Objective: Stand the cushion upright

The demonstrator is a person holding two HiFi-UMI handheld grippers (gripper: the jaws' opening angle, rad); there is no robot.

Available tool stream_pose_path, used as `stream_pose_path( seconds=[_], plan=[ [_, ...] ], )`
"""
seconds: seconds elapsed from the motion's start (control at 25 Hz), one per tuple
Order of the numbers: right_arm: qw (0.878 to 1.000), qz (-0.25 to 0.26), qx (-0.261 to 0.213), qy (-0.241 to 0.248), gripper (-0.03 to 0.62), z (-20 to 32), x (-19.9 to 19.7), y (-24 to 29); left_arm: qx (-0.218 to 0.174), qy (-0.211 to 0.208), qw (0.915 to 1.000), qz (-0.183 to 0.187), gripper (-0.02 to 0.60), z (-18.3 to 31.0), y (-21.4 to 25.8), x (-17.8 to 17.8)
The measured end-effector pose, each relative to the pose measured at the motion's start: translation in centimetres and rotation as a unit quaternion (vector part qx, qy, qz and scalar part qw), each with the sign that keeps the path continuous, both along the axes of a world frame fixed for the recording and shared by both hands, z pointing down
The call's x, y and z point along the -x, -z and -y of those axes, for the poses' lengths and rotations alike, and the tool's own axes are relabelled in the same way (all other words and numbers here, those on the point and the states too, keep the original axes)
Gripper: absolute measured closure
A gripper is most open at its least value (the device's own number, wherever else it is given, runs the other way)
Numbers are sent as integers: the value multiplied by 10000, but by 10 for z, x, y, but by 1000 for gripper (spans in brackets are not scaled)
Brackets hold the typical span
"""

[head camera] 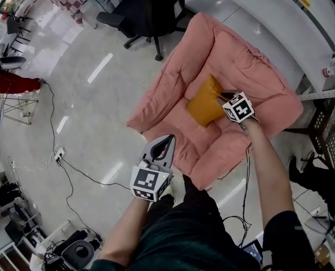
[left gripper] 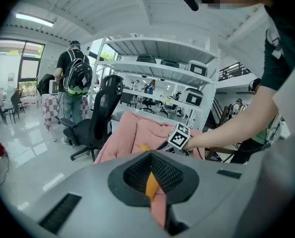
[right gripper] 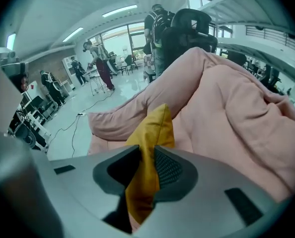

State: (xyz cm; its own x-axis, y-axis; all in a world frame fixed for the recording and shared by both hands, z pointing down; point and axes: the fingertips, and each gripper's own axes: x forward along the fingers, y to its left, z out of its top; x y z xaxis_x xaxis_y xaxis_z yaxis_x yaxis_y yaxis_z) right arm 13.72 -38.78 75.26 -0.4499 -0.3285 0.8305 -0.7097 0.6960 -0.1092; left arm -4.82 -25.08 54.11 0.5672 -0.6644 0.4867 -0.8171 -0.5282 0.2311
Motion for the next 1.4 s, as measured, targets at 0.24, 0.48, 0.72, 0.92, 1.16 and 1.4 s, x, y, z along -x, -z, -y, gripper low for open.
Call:
stream_pose_path(
  seconds=[0.24, 0.48, 0.72, 0.92, 1.16, 1.4],
  plan=[
    [9989, -374, -205, -200, 505, 11, -11, -1, -41, -318, 9995, -64, 575, 3, 1, -23],
    [9954, -638, -483, -534, 508, 28, -22, 9, -129, -623, 9979, -130, 575, 9, 8, -52],
    [9891, -481, -920, -1045, 529, 39, -34, 37, -206, -705, 9971, -181, 575, 9, 15, -61],
    [9819, -89, -1138, -1513, 565, 26, -33, 73, -181, -645, 9975, -223, 575, 6, 22, -59],
    [9692, 490, -1199, -2094, 577, -8, -23, 117, -234, -653, 9971, -303, 575, 1, 37, -56],
    [9578, 905, -1458, -2306, 582, -47, -7, 165, -252, -625, 9967, -462, 575, -7, 52, -49]
  ],
)
